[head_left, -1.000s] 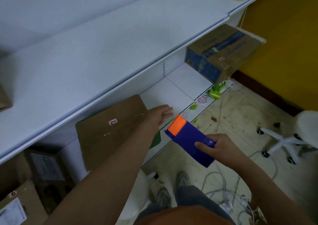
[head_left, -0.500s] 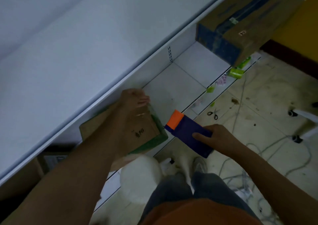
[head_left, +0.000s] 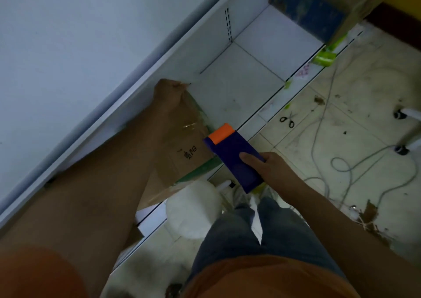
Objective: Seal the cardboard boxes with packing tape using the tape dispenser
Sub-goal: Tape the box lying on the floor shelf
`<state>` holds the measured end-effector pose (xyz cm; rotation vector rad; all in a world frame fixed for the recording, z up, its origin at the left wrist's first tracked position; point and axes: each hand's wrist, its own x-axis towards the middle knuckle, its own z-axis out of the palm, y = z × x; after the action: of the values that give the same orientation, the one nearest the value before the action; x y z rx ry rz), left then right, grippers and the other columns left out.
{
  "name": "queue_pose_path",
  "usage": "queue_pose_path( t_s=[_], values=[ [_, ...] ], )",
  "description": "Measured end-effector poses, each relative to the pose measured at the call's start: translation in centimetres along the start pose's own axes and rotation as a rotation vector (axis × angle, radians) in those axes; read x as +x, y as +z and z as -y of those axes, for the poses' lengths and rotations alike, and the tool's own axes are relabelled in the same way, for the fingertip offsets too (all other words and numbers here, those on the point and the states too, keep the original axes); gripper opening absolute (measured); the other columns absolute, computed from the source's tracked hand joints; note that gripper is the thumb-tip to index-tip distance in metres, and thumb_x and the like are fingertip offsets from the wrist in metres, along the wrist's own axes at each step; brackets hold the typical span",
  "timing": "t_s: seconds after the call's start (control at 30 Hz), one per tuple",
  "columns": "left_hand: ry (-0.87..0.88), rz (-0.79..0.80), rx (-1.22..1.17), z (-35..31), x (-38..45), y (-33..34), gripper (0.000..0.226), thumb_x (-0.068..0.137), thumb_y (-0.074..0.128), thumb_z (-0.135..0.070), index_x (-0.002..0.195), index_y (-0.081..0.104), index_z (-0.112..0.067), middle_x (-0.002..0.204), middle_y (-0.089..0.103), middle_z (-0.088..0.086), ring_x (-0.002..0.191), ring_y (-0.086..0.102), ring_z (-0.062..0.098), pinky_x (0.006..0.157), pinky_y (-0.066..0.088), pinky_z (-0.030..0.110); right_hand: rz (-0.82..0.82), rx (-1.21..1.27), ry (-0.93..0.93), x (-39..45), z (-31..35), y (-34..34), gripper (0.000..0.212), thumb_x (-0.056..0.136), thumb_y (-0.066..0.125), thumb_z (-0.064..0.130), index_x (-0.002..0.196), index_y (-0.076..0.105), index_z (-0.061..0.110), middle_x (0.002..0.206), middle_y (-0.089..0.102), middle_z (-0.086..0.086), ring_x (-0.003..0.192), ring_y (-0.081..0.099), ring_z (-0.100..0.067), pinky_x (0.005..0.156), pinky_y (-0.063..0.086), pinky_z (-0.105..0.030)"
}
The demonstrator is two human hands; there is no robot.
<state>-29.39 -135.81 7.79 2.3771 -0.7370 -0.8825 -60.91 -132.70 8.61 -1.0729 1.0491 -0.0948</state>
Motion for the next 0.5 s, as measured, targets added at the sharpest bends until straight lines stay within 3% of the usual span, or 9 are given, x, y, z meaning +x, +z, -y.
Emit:
queue_pose_path(
  t_s=[0.07, 0.23, 0.4, 0.5],
  values=[
    [0.020, -0.016, 0.032, 0.4, 0.1, 0.1, 0.040, 0.099, 0.061, -0.030, 0.122, 0.066, 0.002, 0.124, 0.066, 0.017, 0.114, 0.062, 0.027, 0.086, 0.041, 0.016, -0.013, -0.013, 0.007, 0.0, -0.1, 0.8, 0.045, 0.090, 0.066, 0.039, 0.076, 0.062, -0.004, 0.068, 0.064, -0.017, 0.061, 0.062, -0.016, 0.056, 0.048, -0.024],
    [-0.003, -0.009, 0.008, 0.8, 0.9, 0.1, 0.043, 0.097, 0.062, -0.036, 0.119, 0.069, 0.000, 0.121, 0.068, 0.017, 0.111, 0.064, 0.028, 0.097, 0.050, 0.029, -0.067, -0.037, 0.019, 0.1, -0.5, 1.8, 0.035, 0.092, 0.065, 0.034, 0.067, 0.059, 0.009, 0.059, 0.061, -0.001, 0.050, 0.058, -0.007, 0.047, 0.045, -0.016],
    [-0.131, 0.013, 0.026, 0.3, 2.3, -0.2, 0.058, 0.092, 0.065, -0.043, 0.129, 0.061, 0.001, 0.129, 0.064, 0.017, 0.114, 0.062, 0.029, 0.098, 0.051, 0.034, -0.086, -0.021, 0.023, 0.3, -0.6, 2.2, 0.031, 0.091, 0.065, 0.036, 0.075, 0.066, 0.009, 0.064, 0.067, -0.001, 0.057, 0.064, -0.009, 0.052, 0.050, -0.018],
    [-0.165, 0.060, 0.052, 0.1, 2.9, -0.5, 0.068, 0.095, 0.060, -0.048, 0.139, 0.051, 0.002, 0.138, 0.057, 0.019, 0.122, 0.057, 0.031, 0.105, 0.046, 0.039, -0.100, -0.008, 0.025, 0.6, -0.7, 2.4, 0.032, 0.092, 0.064, 0.034, 0.068, 0.064, 0.013, 0.058, 0.065, 0.004, 0.053, 0.062, -0.006, 0.049, 0.048, -0.016]
  ],
)
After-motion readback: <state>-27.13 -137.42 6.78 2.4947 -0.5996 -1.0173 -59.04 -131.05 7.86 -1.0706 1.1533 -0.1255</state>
